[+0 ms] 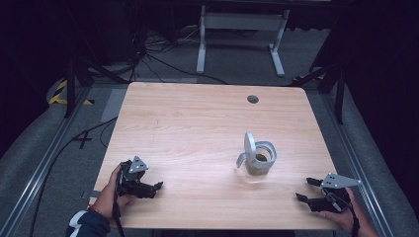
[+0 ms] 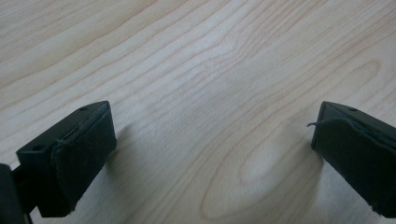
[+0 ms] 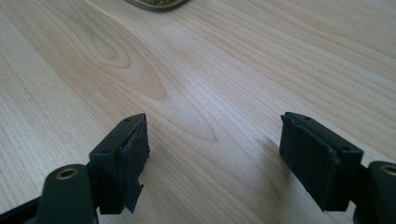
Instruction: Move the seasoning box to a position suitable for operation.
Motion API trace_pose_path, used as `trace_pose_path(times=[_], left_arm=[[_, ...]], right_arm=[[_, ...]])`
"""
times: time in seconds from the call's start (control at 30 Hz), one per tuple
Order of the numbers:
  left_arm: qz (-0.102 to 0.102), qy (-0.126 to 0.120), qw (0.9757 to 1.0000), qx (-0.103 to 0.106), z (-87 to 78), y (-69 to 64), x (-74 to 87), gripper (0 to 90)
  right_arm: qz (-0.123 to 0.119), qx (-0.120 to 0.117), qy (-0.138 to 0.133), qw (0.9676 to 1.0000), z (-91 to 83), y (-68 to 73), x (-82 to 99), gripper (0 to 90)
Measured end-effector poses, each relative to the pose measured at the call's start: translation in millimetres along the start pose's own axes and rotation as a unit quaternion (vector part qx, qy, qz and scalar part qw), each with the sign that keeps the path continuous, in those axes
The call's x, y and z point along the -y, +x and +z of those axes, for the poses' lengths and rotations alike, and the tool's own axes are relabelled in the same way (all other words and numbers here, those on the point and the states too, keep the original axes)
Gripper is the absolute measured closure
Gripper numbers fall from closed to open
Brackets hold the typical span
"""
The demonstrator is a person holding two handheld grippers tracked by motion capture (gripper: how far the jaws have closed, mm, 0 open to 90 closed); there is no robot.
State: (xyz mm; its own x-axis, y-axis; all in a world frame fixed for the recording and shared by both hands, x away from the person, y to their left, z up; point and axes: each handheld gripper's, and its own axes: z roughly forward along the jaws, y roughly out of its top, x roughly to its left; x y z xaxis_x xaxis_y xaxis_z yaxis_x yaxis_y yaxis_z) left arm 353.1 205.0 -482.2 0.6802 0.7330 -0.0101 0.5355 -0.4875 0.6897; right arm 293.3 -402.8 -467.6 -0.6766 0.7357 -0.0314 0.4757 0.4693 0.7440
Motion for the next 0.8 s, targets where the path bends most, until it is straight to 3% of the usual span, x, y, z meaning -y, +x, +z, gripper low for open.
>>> trace_pose_path(times=[0.2, 0.4, 0.53, 0.8], left_arm=[[-0.005, 0.001, 1.0000, 0.003, 2.8, -3.2, -2.9, 0.1], [0.001, -0.002, 1.0000, 0.004, 1.6, -3.3, -2.3, 2.5], [0.002, 0.002, 1.0000, 0.008, 1.5, -2.9, -2.5, 2.2], [0.004, -0.001, 1.0000, 0.006, 1.8, -2.7, -2.5, 2.0]], right_arm=[[-0.003, 0.002, -0.001, 1.0000, -0.3, 0.8, 0.0, 26.2], [-0.013, -0.001, 0.006, 0.9999, -2.1, 6.6, -4.3, 44.9], [-0.016, -0.001, 0.006, 0.9999, -1.5, 10.2, -6.8, 50.7], [-0.012, -0.018, -0.018, 0.9996, -9.3, 13.5, -13.8, 67.6]])
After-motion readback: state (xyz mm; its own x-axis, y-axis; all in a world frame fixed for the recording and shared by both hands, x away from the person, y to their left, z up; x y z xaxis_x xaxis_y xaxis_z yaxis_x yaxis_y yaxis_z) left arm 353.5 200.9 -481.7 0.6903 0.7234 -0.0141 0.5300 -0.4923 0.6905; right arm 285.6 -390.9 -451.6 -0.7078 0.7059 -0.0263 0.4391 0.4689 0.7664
